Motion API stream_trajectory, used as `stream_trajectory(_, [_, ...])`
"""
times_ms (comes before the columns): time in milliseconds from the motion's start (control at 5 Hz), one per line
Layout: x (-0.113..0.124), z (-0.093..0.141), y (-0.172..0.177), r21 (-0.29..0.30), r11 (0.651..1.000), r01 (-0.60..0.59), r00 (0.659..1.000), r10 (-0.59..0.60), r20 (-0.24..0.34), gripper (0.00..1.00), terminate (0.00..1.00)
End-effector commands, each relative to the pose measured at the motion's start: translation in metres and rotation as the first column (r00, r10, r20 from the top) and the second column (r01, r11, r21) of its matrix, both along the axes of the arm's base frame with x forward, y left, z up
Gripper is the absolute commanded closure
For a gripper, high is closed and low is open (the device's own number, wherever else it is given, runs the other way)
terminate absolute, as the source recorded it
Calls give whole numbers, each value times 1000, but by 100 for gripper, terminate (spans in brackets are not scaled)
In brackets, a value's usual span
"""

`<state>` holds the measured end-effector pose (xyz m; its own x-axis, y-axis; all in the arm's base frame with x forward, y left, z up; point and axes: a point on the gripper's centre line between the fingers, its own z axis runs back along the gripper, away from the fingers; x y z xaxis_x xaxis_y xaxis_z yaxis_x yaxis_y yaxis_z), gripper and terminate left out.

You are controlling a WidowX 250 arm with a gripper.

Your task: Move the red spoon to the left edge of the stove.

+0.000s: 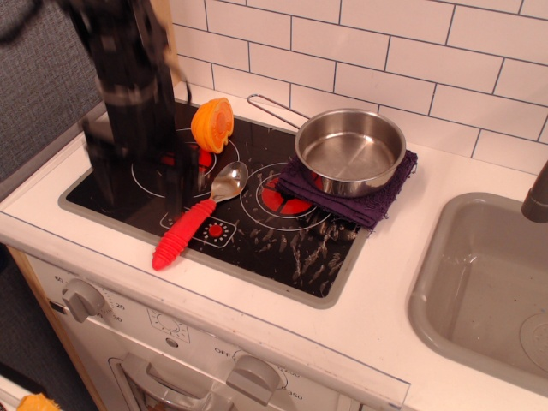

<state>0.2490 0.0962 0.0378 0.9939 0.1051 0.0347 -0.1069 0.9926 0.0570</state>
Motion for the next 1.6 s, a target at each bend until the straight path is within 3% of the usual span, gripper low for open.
stream_trajectory(0, [-2,-29,-9,-12,999,33,998,-34,-45,0,0])
stream_trajectory(200, [-1,-34,-11,-11,999,35,998,-35,-52,0,0])
stream_trajectory(400, [-2,-34,-11,0,1000,31,998,-31,-53,100,0])
stream_trajectory(800, [-2,-32,-13,31,999,28,998,-26,-59,100,0])
stream_trajectory(1000, [0,-15,-5,50,999,-12,999,14,-36,100,0])
stream_trajectory(1400, [15,38,32,-28,1000,-14,998,16,56,100,0])
